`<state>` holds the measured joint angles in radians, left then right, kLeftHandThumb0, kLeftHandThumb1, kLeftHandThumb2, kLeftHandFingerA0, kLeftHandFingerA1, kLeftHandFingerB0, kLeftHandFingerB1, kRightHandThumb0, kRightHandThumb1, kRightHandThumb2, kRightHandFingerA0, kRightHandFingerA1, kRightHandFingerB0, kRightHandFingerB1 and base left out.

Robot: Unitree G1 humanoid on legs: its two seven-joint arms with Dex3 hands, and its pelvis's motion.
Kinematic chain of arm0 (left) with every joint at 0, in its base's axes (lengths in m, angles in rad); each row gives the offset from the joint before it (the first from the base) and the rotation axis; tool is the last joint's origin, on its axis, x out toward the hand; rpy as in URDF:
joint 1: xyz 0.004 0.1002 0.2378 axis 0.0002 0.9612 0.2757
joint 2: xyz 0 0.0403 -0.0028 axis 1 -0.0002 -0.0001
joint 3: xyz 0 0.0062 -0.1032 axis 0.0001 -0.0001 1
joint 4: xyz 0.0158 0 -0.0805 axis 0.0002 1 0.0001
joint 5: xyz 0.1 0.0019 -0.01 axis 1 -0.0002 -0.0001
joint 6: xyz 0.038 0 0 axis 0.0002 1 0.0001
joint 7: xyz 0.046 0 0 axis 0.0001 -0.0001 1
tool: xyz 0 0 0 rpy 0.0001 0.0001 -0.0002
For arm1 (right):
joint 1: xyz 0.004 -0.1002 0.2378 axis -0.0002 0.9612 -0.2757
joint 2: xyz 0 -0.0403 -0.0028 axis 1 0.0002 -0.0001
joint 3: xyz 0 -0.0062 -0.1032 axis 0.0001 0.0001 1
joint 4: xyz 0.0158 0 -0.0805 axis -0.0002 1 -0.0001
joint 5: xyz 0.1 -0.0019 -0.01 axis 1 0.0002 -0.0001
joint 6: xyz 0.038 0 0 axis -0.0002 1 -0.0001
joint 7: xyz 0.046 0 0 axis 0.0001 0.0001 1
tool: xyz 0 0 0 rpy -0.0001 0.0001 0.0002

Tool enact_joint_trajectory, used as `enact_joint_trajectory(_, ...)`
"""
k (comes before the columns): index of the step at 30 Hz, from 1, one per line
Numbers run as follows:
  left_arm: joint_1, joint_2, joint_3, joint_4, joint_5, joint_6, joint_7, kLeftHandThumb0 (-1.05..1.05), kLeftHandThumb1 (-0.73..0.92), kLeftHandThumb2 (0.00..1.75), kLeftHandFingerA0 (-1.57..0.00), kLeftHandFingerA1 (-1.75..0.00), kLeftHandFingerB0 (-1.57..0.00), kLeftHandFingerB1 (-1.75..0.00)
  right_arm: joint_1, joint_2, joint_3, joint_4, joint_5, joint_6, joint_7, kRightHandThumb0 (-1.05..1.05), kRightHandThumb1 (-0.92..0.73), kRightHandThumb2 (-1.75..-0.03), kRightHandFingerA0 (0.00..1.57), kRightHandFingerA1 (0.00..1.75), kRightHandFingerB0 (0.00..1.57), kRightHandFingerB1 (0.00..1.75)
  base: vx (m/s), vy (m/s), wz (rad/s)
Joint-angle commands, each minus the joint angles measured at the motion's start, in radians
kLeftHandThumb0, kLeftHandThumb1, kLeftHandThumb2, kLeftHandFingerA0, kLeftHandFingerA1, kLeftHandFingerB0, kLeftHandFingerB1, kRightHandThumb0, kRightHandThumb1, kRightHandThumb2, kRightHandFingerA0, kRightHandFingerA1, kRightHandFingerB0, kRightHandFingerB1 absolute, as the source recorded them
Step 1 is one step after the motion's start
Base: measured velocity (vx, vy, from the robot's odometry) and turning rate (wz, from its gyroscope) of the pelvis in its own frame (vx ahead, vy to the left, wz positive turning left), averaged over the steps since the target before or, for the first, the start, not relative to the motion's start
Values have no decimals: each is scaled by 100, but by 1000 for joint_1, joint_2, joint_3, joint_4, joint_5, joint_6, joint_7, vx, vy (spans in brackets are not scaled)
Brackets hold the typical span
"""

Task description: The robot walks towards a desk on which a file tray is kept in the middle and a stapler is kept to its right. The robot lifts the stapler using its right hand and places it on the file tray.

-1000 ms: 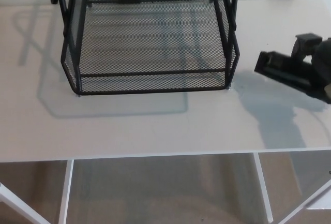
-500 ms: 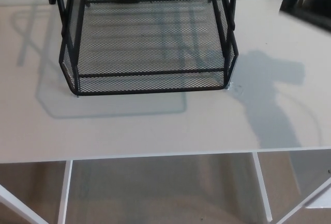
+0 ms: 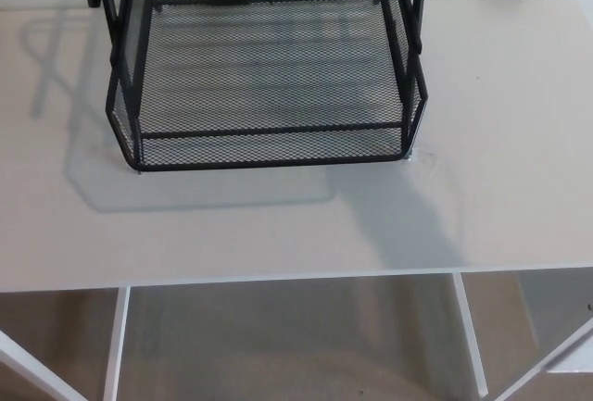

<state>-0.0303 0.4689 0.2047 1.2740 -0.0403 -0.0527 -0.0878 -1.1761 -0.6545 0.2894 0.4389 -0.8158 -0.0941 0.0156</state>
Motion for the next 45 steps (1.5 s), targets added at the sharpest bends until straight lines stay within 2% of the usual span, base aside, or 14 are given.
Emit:
enact_joint_trajectory(1,11,16,-4,8,15,-20,3,-60,80,64,-53,-51,-41,-38,-124,46,29,39,-5,-12,48,-26,-69,-89,88,175,71,155,0,0,0)
enact_joint_trajectory(6,8,9,4,11,5,-18,-7,-61,64,97,-47,-62,-34,-52,-221,162,60,46,22,9,96,-30,-66,-87,88,175,70,153,0,0,0)
enact_joint_trajectory(7,4,7,-8,11,18,-15,8,-59,80,64,-55,-56,-42,-39,-230,178,61,48,39,15,130,-29,-66,-86,87,175,69,154,0,0,0)
enact_joint_trajectory(15,-11,-2,-28,9,29,-19,9,-60,80,65,-53,-57,-41,-40,-148,310,125,-40,32,33,198,-26,-66,-90,85,173,70,146,0,0,0)
enact_joint_trajectory(18,-16,-1,-42,11,39,-14,14,-61,65,99,-47,-63,-35,-53,-97,337,142,-42,37,20,192,-23,-63,-98,88,172,71,145,0,0,0)
enact_joint_trajectory(21,-26,-5,-38,11,33,-5,10,-60,80,64,-49,-49,-38,-36,-59,372,187,-14,4,21,186,-22,-54,-100,105,169,78,140,0,0,0)
enact_joint_trajectory(22,-24,-6,-41,14,37,-12,10,-62,64,99,-44,-61,-31,-51,-48,387,205,-4,-12,31,176,-23,-64,-89,89,172,77,119,0,0,0)
enact_joint_trajectory(23,-24,-6,-41,15,38,-15,10,-61,80,64,-51,-50,-39,-37,-42,394,214,5,-18,30,167,-21,-64,-85,88,174,76,122,0,0,0)
enact_joint_trajectory(25,-24,-8,-44,15,41,-19,11,-62,64,99,-44,-60,-32,-51,-37,407,228,28,-22,20,155,-23,-64,-82,88,171,80,110,0,0,0)
enact_joint_trajectory(31,-33,-12,-29,18,28,-13,21,-59,80,64,-56,-52,-41,-37,-19,508,245,103,-19,99,151,-21,-57,-104,86,175,69,165,0,0,0)
enact_joint_trajectory(36,-28,-11,-35,19,38,-19,15,-63,65,99,-47,-62,-34,-52,4,534,283,83,-46,194,287,-22,-61,-72,77,175,67,144,0,0,0)
enact_joint_trajectory(38,-24,-14,-33,17,35,-19,19,-61,80,64,-54,-56,-40,-38,26,543,282,76,-30,203,305,-22,-61,-68,75,174,67,138,0,0,0)
enact_joint_trajectory(40,-28,-14,-37,16,39,-8,23,-62,64,100,-47,-63,-33,-52,62,554,282,88,-12,191,290,-26,-65,-58,78,169,75,75,0,0,0)
enact_joint_trajectory(45,-27,-14,-34,9,34,-19,14,-64,64,99,-47,-63,-35,-52,90,571,272,89,8,209,320,-19,-72,-64,84,171,58,147,0,0,0)
